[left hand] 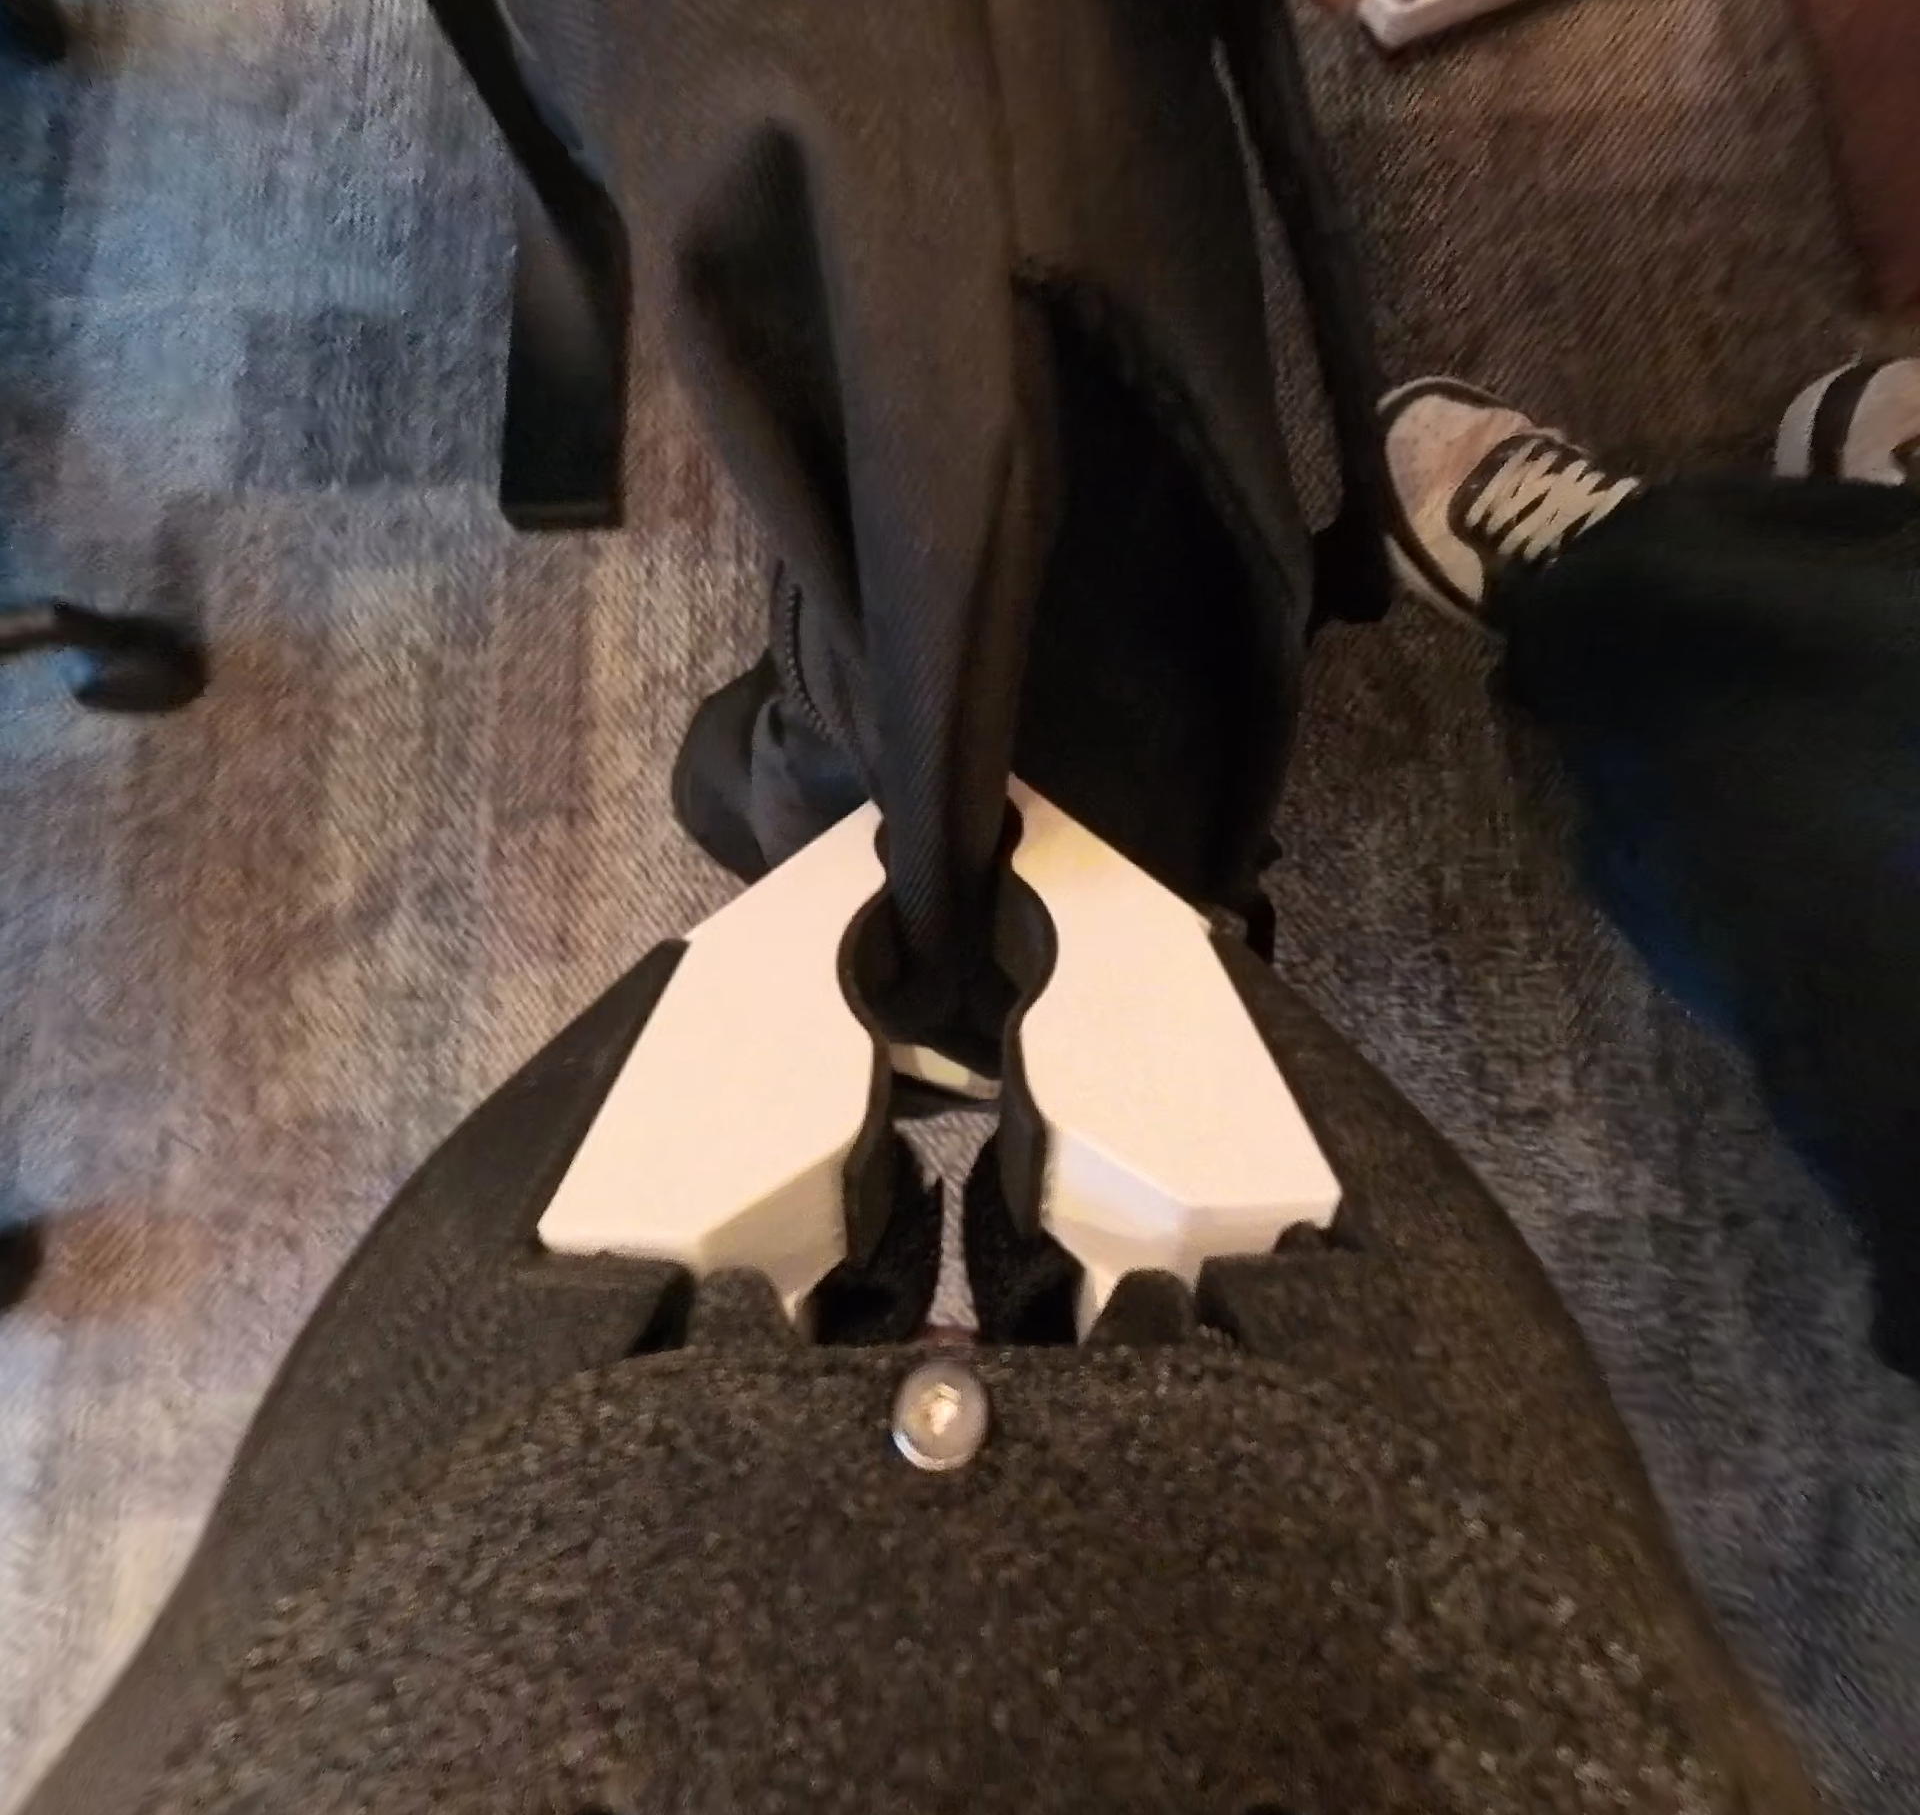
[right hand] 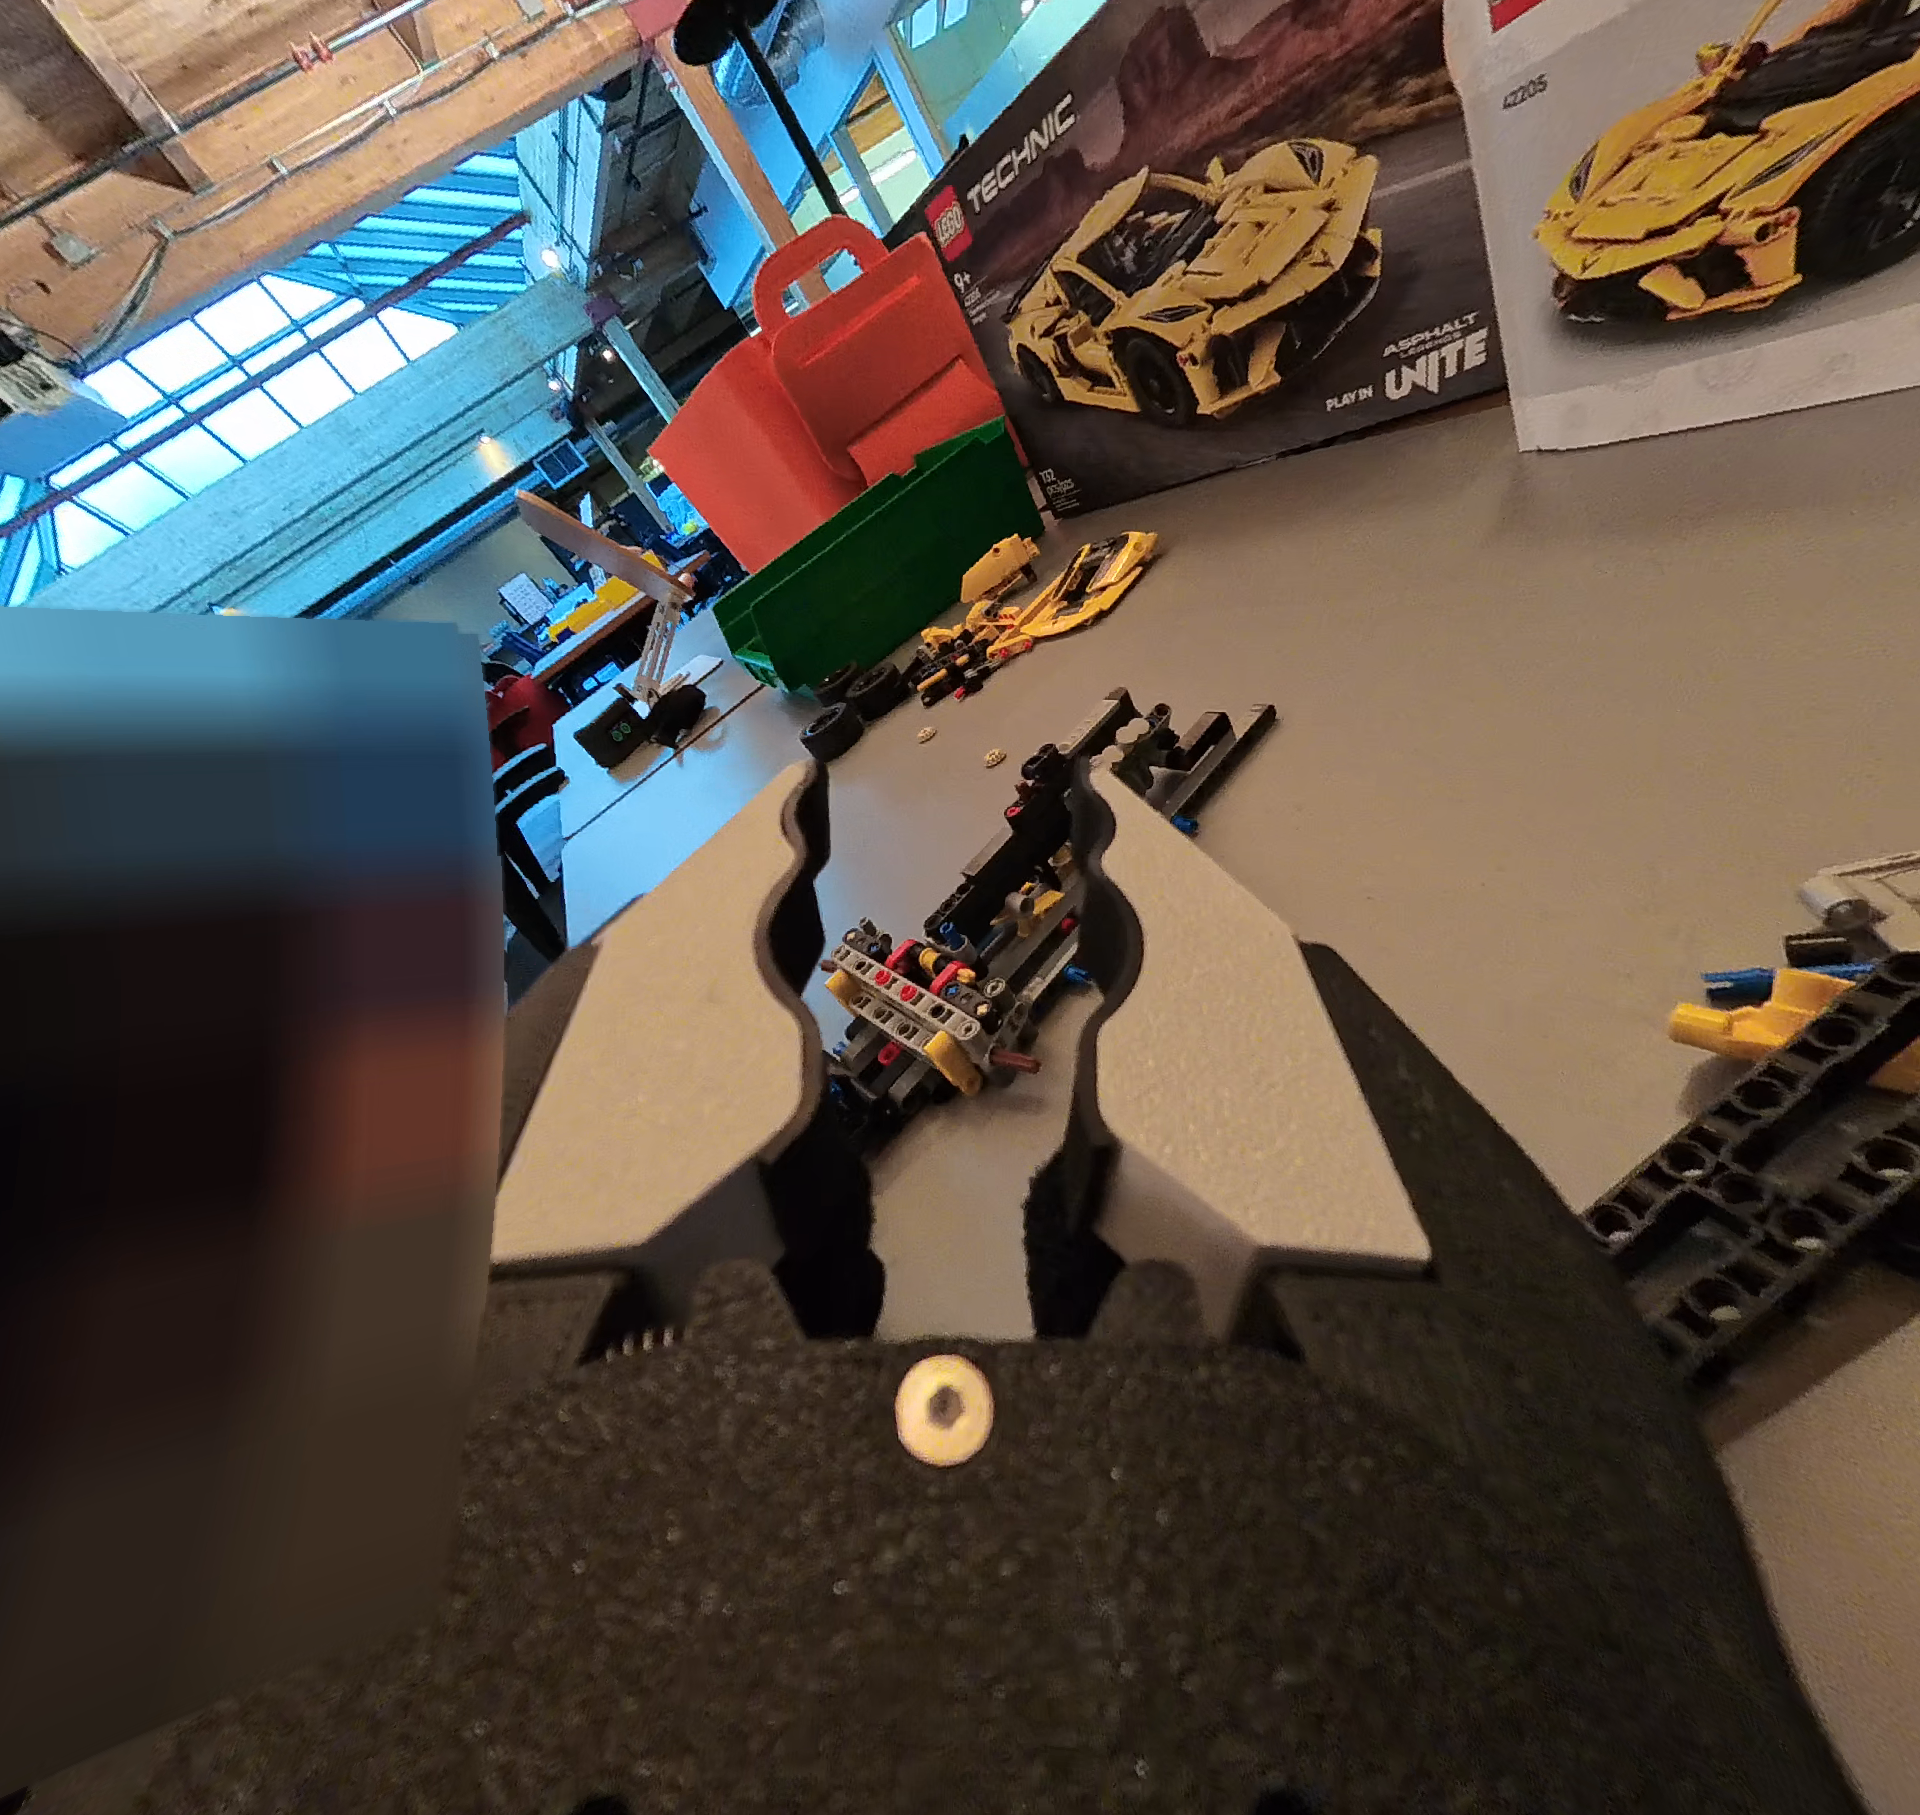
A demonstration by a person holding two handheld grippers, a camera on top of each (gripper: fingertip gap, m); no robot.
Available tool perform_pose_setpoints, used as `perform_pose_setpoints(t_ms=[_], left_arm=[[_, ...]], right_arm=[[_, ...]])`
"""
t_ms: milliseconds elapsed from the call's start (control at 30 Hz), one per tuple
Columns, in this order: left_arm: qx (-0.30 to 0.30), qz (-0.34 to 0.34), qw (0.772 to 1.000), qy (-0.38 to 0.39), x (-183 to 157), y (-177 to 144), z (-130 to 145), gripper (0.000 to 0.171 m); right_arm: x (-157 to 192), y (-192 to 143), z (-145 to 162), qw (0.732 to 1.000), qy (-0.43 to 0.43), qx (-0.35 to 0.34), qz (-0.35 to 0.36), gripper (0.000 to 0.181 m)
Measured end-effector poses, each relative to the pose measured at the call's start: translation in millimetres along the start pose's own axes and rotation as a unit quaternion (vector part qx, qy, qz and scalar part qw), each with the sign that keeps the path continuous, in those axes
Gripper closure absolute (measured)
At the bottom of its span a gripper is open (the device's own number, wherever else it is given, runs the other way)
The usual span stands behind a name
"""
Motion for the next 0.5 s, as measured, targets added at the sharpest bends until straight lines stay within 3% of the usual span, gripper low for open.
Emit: perform_pose_setpoints(t_ms=[67,133,267,400,500], left_arm=[[0.002,0.001,1.0,-0.002,-4.4,1.5,-2.3,0.162],[0.008,0.002,0.999,0.033,-16.2,8.2,-21.7,0.163],[0.026,0.028,0.993,0.112,-51.1,31.5,-97.7,0.164],[0.048,0.076,0.988,0.127,-88.2,60.2,-176.6,0.164],[0.053,0.086,0.984,0.146,-113.0,79.6,-217.8,0.166]], right_arm=[[1.3,1.9,0.7,1.0,-0.007,0.007,0.004,0.136],[0.7,4.5,1.5,1.0,-0.006,0.017,0.01,0.136],[1.7,6.9,2.3,1.0,-0.004,0.025,0.003,0.136],[4.3,5.9,1.8,1.0,-0.01,0.019,0.001,0.136],[6.9,6.5,2.2,1.0,-0.022,0.021,0.003,0.136]])
Point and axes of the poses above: each gripper's, where its closed fingertips meet, y out along the fingers, z out of its underside, x = y × z across the jaws, the point moved 9 cm from there along -y, back along the fingers, and after that the axes turned 4 degrees about x, right-handed, at the moved point
